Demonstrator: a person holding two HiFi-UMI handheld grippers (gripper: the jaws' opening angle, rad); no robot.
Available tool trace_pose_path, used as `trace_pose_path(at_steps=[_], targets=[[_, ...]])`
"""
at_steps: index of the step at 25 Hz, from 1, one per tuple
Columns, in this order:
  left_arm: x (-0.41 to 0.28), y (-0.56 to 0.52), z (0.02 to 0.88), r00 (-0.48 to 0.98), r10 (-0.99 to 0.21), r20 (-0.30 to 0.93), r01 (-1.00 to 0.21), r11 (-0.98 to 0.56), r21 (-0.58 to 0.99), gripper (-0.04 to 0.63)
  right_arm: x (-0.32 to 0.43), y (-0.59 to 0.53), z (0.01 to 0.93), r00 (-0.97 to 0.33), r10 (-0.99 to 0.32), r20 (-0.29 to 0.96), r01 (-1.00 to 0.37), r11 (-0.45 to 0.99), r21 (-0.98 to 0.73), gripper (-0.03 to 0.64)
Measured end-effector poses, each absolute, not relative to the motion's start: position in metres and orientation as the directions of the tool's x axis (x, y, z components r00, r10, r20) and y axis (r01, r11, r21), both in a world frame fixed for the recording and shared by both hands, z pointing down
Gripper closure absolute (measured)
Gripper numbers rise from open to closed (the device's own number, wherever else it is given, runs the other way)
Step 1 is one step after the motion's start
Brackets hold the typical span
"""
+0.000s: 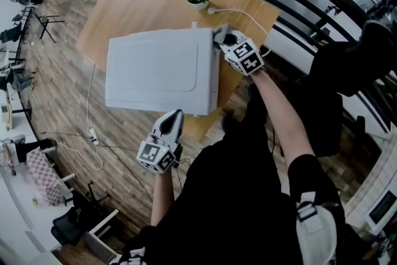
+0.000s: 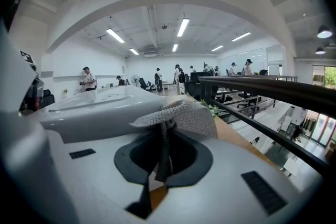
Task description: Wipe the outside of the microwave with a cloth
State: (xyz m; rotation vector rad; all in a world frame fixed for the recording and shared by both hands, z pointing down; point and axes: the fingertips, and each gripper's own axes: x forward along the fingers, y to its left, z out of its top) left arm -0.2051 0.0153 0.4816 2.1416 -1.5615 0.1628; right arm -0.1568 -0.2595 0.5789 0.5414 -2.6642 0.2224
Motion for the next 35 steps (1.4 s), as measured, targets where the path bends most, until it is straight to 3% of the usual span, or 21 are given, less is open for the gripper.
trace_pose_path(at_steps=[35], targets=[[-0.203,0.007,0.485,0.364,-0.848,0.386,-0.917,-0.254,0.306,0.595,-0.151,-0.250,0.613,-0.851,-0.351,0.391,-0.445,0.877,-0.182,0.603]])
